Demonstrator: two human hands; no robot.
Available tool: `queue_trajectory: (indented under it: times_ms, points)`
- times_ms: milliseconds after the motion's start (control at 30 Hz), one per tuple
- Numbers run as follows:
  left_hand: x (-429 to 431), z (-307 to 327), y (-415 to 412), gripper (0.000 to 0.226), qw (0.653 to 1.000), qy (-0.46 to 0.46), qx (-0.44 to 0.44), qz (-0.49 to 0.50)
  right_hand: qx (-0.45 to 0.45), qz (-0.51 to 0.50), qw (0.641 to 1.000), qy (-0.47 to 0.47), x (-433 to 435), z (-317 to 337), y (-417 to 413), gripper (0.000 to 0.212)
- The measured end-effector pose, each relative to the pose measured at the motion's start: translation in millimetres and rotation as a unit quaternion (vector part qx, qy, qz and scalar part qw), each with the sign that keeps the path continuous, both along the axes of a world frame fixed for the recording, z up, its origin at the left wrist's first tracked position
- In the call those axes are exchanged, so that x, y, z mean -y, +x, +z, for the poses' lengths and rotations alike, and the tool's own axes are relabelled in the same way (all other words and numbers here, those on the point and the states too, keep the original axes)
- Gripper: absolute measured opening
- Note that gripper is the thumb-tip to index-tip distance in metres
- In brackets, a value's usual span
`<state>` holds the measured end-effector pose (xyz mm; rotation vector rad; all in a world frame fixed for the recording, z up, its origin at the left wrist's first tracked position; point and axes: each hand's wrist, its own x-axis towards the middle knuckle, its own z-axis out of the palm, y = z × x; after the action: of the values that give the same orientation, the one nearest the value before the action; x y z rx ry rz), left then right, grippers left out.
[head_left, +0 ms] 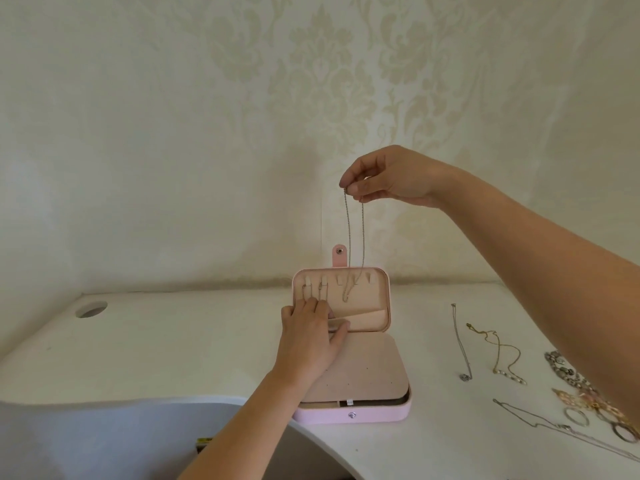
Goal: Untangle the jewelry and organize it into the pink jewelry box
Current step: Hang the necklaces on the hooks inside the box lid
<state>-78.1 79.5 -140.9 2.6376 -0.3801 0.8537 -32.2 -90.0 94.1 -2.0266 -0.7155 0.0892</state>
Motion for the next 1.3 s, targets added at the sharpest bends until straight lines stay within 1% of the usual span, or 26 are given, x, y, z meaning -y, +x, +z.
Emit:
queue_trajectory:
  times_ms: [100, 200, 267, 367, 433, 567, 733, 833, 900, 967, 1000, 1100, 1133, 1200, 1233, 1267, 1300]
  points:
    - [0.9, -1.5, 0.9, 0.038, 1.000, -0.004, 0.018, 0.006, 0.011, -0.012, 1.000, -0.013, -2.1, -0.4, 3.7, 0.016]
    - [1.1, -3.7, 2.3, 0.037, 0.999, -0.007, 0.030, 0.008, 0.038, -0.036, 0.998, -0.047, -2.6, -3.9, 6.8, 0.016]
    - [0.9, -3.5, 3.0, 0.035, 0.999, -0.006, 0.035, 0.009, 0.073, -0.069, 0.993, -0.070, -3.5, -9.6, 8.4, 0.016]
    - [0.5, -3.7, 3.2, 0.034, 0.999, 0.005, 0.036, 0.013, 0.151, -0.122, 0.977, -0.085, -6.9, -23.4, 8.0, 0.015]
    - [0.2, -3.7, 3.5, 0.034, 0.999, 0.011, 0.026, 0.014, 0.176, -0.135, 0.970, -0.099, -9.3, -35.0, 5.8, 0.014]
    - [0.7, -3.5, 4.2, 0.036, 1.000, 0.018, 0.010, 0.016, 0.186, -0.140, 0.965, -0.122, -14.4, -57.0, 1.2, 0.010]
    - [0.3, 1.7, 1.2, 0.035, 0.999, 0.025, -0.021, 0.010, 0.176, -0.135, 0.968, -0.120, -20.4, -84.1, -3.5, 0.005]
    - [0.5, 4.2, -1.6, 0.052, 0.999, 0.027, -0.017, 0.011, 0.184, -0.134, 0.965, -0.132, -23.0, -99.1, -7.1, 0.003]
    - [0.7, 2.1, -0.2, 0.054, 1.000, 0.024, -0.013, 0.010, 0.206, -0.136, 0.953, -0.177, -25.4, -110.0, -7.8, 0.005]
    - [0.6, 0.7, 0.4, 0.051, 1.000, 0.023, -0.004, 0.011, 0.254, -0.151, 0.926, -0.237, -28.5, -123.1, -7.1, 0.009]
    - [0.8, 0.7, 0.6, 0.050, 1.000, 0.023, -0.004, 0.012, 0.280, -0.163, 0.913, -0.249, -30.2, -129.4, -6.9, 0.010]
    - [0.6, 0.2, 1.5, 0.049, 1.000, 0.019, -0.012, 0.011, 0.361, -0.197, 0.882, -0.230, -34.3, -145.9, -8.9, 0.002]
    - [0.7, -0.2, 1.6, 0.046, 1.000, 0.017, -0.004, 0.012, 0.378, -0.215, 0.874, -0.216, -35.4, -151.1, -7.9, 0.008]
    - [1.4, -2.6, 2.9, 0.040, 1.000, 0.017, 0.012, 0.018, 0.385, -0.241, 0.868, -0.204, -38.9, -156.3, -8.8, 0.015]
    - [1.9, -3.3, 3.2, 0.038, 0.999, 0.020, 0.021, 0.021, 0.383, -0.260, 0.863, -0.201, -40.0, -157.6, -8.5, 0.013]
    - [2.3, -4.0, 3.4, 0.036, 0.999, 0.024, 0.027, 0.024, 0.375, -0.277, 0.861, -0.206, -40.7, -158.1, -8.6, 0.007]
    - [2.5, -4.1, 3.5, 0.033, 0.999, 0.025, 0.031, 0.028, 0.347, -0.289, 0.866, -0.213, -41.5, -157.7, -9.6, 0.003]
